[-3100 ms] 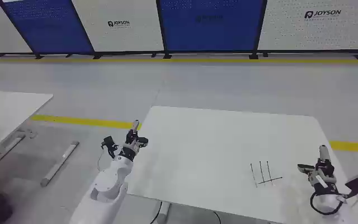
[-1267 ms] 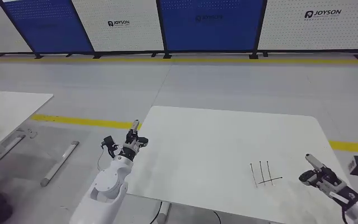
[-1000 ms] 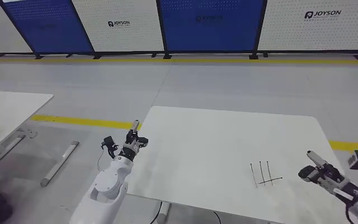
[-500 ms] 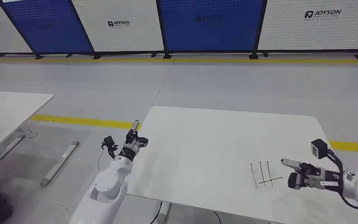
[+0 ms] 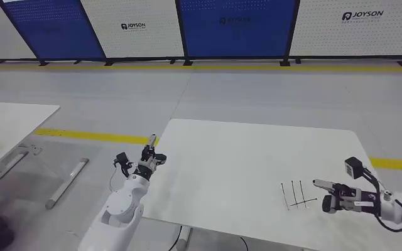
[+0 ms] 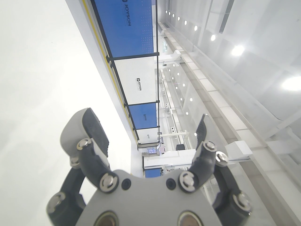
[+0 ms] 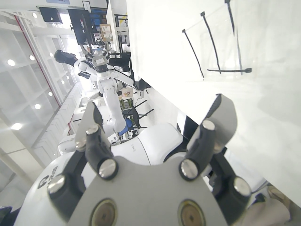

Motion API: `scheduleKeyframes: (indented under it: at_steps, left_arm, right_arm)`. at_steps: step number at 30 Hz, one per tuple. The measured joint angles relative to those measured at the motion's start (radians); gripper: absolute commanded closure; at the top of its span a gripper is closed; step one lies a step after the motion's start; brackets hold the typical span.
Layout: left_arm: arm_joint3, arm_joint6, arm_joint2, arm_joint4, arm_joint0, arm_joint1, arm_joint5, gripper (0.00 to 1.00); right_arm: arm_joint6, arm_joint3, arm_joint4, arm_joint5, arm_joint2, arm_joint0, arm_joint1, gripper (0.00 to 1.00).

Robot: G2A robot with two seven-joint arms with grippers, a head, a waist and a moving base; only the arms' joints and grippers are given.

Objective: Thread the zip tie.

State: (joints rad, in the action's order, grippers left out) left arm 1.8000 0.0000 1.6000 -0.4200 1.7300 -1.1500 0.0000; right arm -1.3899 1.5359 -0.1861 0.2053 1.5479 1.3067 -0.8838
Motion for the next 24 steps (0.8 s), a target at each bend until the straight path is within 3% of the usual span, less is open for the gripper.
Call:
scheduleKeyframes:
  at_steps: [4,7,11,15,24]
  left_arm:
    - [0.0,0.0,0.0,0.0,0.0,0.0,0.0,0.0]
    - [0.0,0.0,0.0,0.0,0.0,0.0,0.0,0.0]
    - [0.0,0.0,0.0,0.0,0.0,0.0,0.0,0.0]
    - [0.0,0.0,0.0,0.0,0.0,0.0,0.0,0.0]
    - [0.0,0.0,0.0,0.0,0.0,0.0,0.0,0.0]
  right_arm:
    - [0.0,0.007,-0.017,-0.066,0.046,0.033,0.028,0.0]
    - [0.0,0.026,0.026,-0.093,0.027,0.046,0.058,0.0]
    - [0.0,-0.021,0.045,-0.105,-0.066,-0.016,0.1,0.0]
    - [0.0,-0.094,0.051,-0.154,-0.199,-0.129,0.134,0.0]
    - [0.0,-0.103,0.047,-0.163,-0.213,-0.143,0.137,0.0]
